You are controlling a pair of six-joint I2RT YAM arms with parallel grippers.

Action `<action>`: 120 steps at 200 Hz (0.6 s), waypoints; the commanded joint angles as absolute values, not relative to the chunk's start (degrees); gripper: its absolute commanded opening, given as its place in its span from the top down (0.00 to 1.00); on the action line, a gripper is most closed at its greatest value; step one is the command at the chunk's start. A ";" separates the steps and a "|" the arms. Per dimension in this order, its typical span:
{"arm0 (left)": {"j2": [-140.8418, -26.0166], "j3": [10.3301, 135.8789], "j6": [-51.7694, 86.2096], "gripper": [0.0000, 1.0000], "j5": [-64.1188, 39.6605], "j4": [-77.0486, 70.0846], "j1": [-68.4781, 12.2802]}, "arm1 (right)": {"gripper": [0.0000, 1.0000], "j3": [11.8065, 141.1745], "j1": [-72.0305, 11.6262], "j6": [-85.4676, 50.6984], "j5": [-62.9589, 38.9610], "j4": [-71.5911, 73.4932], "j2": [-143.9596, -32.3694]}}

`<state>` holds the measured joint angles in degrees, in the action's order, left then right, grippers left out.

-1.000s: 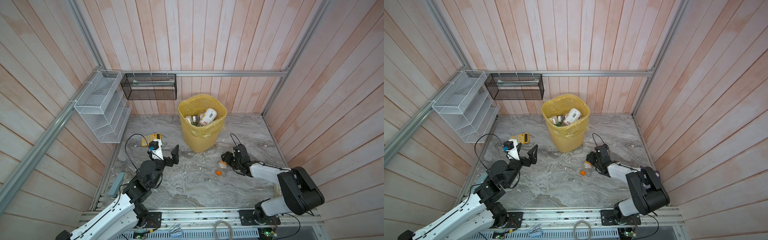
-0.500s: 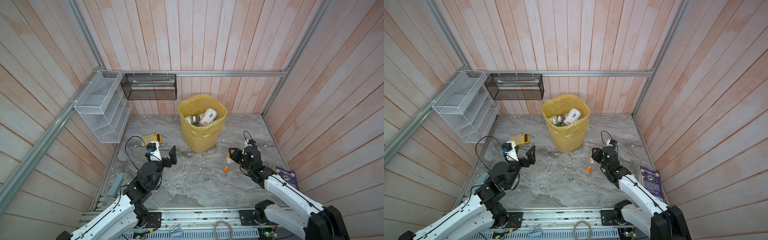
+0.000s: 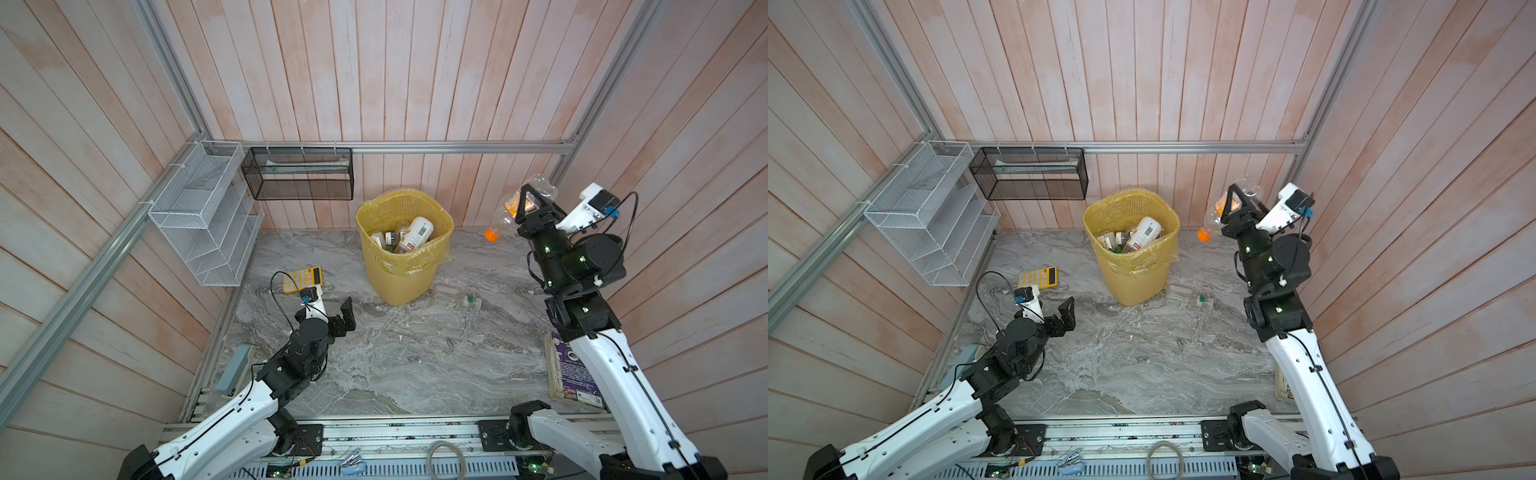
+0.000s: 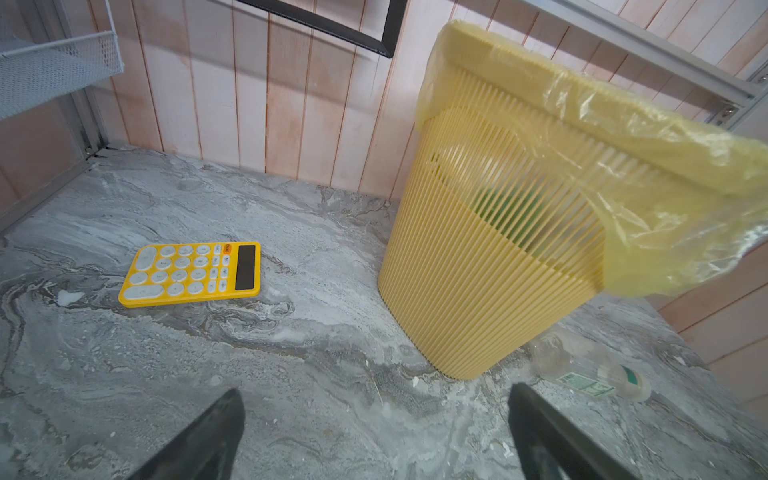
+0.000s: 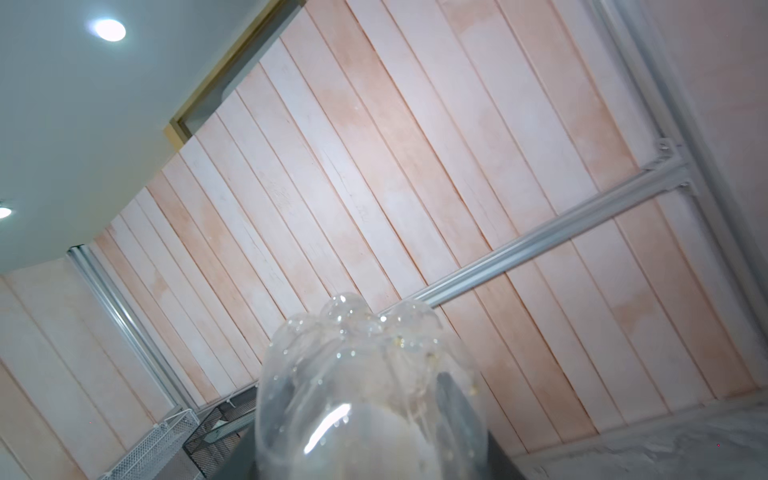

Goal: Throw the plastic bottles in the bin
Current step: Throw the plastic bottle into the trash bin.

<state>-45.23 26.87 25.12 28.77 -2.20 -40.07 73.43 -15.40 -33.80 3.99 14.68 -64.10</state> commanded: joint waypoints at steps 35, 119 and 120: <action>-45.64 28.57 27.94 0.00 25.89 1.99 -39.81 | 0.35 105.50 -27.85 -23.21 -5.10 -3.12 -96.23; -46.73 29.94 26.97 0.00 24.60 1.94 -40.16 | 0.03 95.70 -24.34 -17.89 3.23 -3.43 -83.78; -46.70 29.91 26.93 0.00 24.60 1.94 -40.16 | 0.03 95.40 -24.34 -17.86 3.28 -3.34 -83.64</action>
